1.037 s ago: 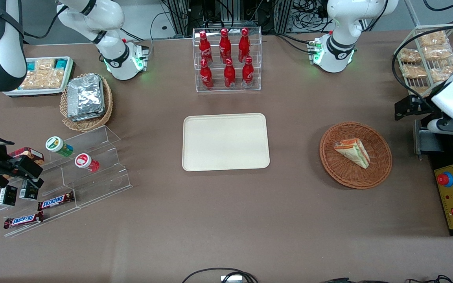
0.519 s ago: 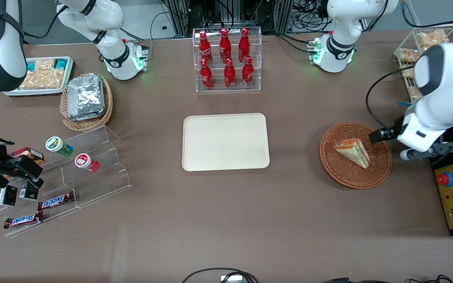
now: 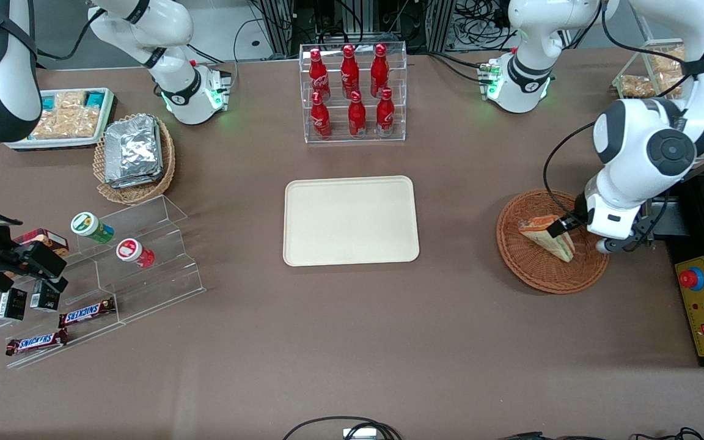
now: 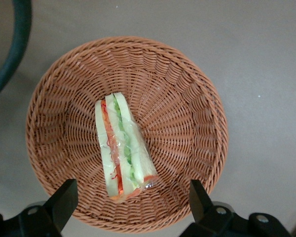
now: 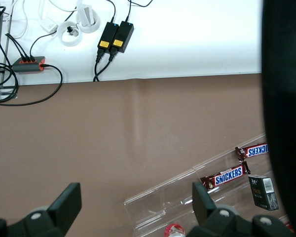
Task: Place sandwich from basket to tray
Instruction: 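Lower the left gripper and close it on the sandwich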
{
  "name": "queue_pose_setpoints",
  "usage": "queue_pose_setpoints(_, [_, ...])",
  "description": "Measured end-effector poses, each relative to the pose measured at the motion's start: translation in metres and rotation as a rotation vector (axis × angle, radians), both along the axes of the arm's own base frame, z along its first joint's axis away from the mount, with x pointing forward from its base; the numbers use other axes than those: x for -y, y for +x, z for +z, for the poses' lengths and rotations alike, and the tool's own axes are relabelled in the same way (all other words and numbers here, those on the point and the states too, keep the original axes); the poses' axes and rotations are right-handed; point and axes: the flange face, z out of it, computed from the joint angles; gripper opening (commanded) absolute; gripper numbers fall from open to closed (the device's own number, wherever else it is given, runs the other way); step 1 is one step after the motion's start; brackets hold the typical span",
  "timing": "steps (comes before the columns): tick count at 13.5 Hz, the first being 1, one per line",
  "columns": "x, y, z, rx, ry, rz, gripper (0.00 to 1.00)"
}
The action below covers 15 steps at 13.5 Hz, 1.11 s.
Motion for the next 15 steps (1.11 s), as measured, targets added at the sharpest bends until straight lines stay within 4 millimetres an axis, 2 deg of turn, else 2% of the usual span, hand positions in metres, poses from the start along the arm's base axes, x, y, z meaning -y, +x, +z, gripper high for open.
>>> queue_pose_setpoints(6, [-0.002,-0.019,-0.042,0.042,-0.009,0.132,1.00])
queue_pose_setpoints(13, [-0.002,-0.028,-0.088,0.069,-0.026,0.213,1.00])
queue_pose_setpoints(14, [-0.002,-0.028,-0.093,0.068,-0.028,0.218,0.99])
queue_pose_setpoints(15, [-0.002,-0.028,-0.097,0.068,-0.029,0.222,0.89])
